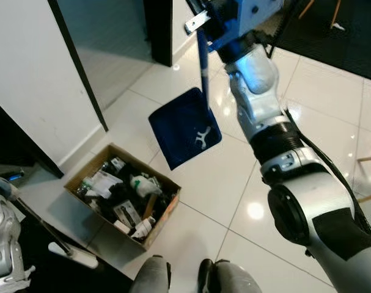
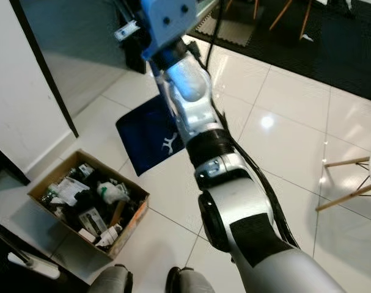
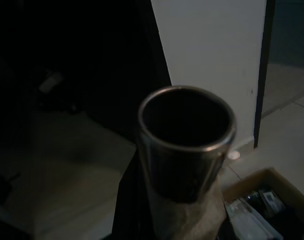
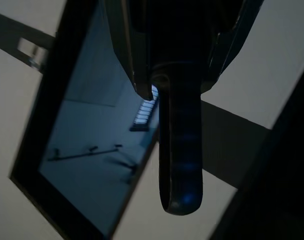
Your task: Sweep floor
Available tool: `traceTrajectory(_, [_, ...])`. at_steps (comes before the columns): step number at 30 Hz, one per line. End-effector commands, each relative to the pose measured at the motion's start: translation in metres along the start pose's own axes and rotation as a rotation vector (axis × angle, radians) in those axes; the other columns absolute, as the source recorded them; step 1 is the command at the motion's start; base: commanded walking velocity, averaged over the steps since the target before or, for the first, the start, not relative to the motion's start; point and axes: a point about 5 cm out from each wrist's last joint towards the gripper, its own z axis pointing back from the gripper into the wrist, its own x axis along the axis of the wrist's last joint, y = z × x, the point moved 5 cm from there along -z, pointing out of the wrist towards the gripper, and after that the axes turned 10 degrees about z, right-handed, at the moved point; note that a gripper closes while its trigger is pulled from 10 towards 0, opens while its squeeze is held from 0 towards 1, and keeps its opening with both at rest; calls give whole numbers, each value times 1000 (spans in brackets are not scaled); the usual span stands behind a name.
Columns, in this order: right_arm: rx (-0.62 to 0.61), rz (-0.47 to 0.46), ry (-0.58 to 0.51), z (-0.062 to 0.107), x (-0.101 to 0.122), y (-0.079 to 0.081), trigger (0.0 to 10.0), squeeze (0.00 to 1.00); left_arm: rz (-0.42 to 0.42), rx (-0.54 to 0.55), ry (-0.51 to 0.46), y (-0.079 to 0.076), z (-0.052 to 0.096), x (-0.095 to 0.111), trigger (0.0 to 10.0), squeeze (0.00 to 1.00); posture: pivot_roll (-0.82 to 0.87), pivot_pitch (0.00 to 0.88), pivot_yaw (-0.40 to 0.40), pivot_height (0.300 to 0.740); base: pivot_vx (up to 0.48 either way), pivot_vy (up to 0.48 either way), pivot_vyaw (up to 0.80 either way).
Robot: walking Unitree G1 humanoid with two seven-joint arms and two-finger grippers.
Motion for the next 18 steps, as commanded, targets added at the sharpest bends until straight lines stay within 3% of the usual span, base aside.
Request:
traceTrajectory(1, [32, 31, -123, -10, 23, 6, 10000, 0, -12, 11, -18, -1, 5, 4, 10000, 0, 332, 111, -95, 740, 0, 0, 0])
traceTrajectory(7, [165, -36, -242, -17, 44, 47, 10000, 0, -13, 0, -7, -5, 8, 2, 10000, 0, 331, 112, -96, 740, 0, 0, 0])
traceTrajectory(13, [238, -64, -311, -17, 58, 70, 10000, 0, -9, -2, -5, -6, 10, 2, 10000, 0, 343, 111, -108, 740, 0, 0, 0])
traceTrajectory(15, [322, -117, -362, -11, 67, 95, 10000, 0, -8, 6, 0, -4, 12, 1, 10000, 0, 347, 111, -112, 740, 0, 0, 0])
traceTrajectory(16, [322, -117, -362, -11, 67, 95, 10000, 0, -8, 6, 0, -4, 12, 1, 10000, 0, 347, 111, -112, 740, 0, 0, 0])
traceTrajectory(18, [369, -170, -400, -5, 75, 111, 10000, 0, -8, 12, 4, -3, 14, 0, 10000, 0, 349, 113, -119, 740, 0, 0, 0])
